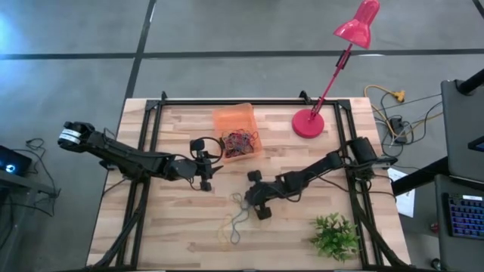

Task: Pick and place rubber bands into bin
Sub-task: Put the yellow rubber band into the orange bin

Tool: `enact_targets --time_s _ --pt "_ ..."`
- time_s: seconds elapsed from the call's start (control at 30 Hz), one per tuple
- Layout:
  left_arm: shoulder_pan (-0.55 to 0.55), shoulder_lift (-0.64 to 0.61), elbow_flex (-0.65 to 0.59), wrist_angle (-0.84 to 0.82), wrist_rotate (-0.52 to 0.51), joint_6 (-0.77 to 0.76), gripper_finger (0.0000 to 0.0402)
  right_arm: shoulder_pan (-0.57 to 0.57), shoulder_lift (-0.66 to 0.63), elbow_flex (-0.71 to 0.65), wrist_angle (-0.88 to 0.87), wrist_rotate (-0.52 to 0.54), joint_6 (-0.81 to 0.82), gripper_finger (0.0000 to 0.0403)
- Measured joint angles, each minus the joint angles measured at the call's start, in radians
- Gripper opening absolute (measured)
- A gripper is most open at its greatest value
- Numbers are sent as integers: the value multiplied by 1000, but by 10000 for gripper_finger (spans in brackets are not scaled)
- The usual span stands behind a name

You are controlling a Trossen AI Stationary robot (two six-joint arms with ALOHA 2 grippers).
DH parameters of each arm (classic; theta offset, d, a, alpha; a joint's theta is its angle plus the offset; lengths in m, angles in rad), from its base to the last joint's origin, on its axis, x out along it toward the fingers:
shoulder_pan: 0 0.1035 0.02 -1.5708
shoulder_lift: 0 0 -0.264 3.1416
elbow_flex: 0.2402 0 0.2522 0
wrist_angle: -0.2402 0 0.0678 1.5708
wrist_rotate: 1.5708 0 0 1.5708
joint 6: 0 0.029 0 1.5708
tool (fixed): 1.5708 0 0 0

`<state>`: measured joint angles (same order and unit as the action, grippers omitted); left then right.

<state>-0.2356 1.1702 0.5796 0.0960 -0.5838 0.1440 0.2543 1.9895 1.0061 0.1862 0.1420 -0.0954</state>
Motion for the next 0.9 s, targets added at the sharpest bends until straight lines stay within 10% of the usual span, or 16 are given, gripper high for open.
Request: enact_targets --time_s 0.9 --pt "0 0 -4 11 0 19 142 -128 -267 43 -17 437 -358 8"
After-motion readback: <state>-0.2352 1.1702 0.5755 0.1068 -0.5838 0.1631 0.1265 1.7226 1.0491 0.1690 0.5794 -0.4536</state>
